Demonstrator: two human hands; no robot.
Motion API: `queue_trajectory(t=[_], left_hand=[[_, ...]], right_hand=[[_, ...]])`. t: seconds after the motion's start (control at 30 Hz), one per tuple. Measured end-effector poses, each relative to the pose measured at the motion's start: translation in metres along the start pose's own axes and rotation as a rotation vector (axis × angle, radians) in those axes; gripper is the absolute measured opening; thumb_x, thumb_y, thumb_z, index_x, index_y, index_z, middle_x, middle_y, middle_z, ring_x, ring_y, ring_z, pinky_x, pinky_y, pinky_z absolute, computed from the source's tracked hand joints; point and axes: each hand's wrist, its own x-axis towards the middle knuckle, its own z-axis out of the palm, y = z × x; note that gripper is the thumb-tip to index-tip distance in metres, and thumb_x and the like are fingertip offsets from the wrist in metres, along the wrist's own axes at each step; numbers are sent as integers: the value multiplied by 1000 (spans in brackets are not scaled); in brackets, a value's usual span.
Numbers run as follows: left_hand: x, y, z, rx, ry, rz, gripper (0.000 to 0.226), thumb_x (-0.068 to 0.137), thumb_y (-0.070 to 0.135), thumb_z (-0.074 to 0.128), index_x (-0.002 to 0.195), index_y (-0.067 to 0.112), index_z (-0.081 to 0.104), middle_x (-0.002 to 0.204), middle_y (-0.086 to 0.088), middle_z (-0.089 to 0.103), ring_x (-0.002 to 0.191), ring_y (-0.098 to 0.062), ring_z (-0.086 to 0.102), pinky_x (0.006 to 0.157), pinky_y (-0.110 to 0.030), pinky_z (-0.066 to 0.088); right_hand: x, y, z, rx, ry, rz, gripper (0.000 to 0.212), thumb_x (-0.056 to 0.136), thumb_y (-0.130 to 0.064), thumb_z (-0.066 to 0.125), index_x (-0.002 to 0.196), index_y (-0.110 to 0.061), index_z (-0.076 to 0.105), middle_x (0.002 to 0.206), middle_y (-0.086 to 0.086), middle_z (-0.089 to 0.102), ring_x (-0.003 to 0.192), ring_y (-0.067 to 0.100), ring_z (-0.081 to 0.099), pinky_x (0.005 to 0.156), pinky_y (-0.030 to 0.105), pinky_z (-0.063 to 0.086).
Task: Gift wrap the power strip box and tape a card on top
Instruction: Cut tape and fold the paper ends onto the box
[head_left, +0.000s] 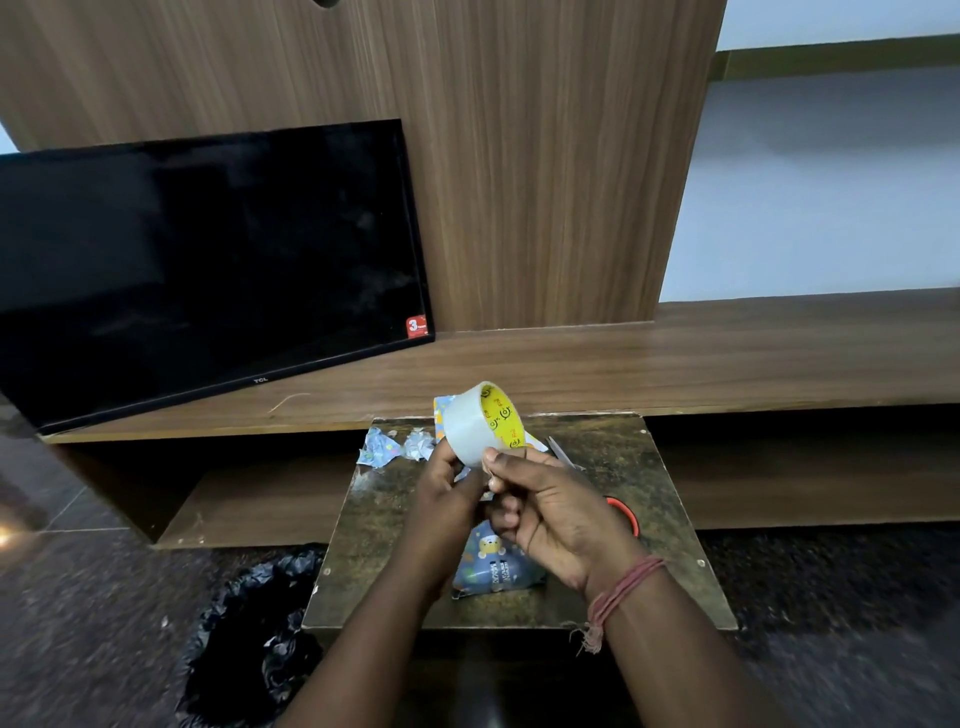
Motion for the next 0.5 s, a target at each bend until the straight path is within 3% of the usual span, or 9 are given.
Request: queue_trajectory(t=[0.1, 0.23, 0.4, 0.5], left_hand=[[5, 7, -5, -239, -59, -107, 31, 98, 11, 58, 127, -2, 60, 113, -20, 70, 80, -23, 67, 68, -32, 57], [6, 14, -11, -428, -65, -266, 53, 101, 34, 59, 135, -6, 55, 133, -22, 63, 105, -31, 61, 90, -44, 54], [5, 14, -9, -486, 17, -339, 31, 96, 29, 66, 114, 4, 66, 98, -14, 75, 74, -21, 72, 77, -34, 61], [5, 15, -9, -528, 47, -346, 27, 95, 28, 68, 110, 5, 68, 96, -15, 76, 70, -20, 74, 67, -31, 64]], right_hand=[[-1, -4, -3, -76, -3, -48, 14, 87, -5, 70, 83, -6, 58, 67, 6, 51, 50, 9, 33, 45, 21, 28], [-2, -5, -6, -147, 10, -45, 13, 87, -4, 71, 90, -2, 58, 66, 6, 52, 49, 9, 33, 43, 20, 29], [2, 0, -3, -190, 52, -46, 18, 89, -4, 70, 79, -8, 56, 65, 7, 53, 49, 9, 34, 44, 21, 29], [3, 2, -3, -232, 71, -48, 17, 88, -6, 73, 80, -6, 58, 65, 7, 55, 49, 9, 35, 44, 21, 30]])
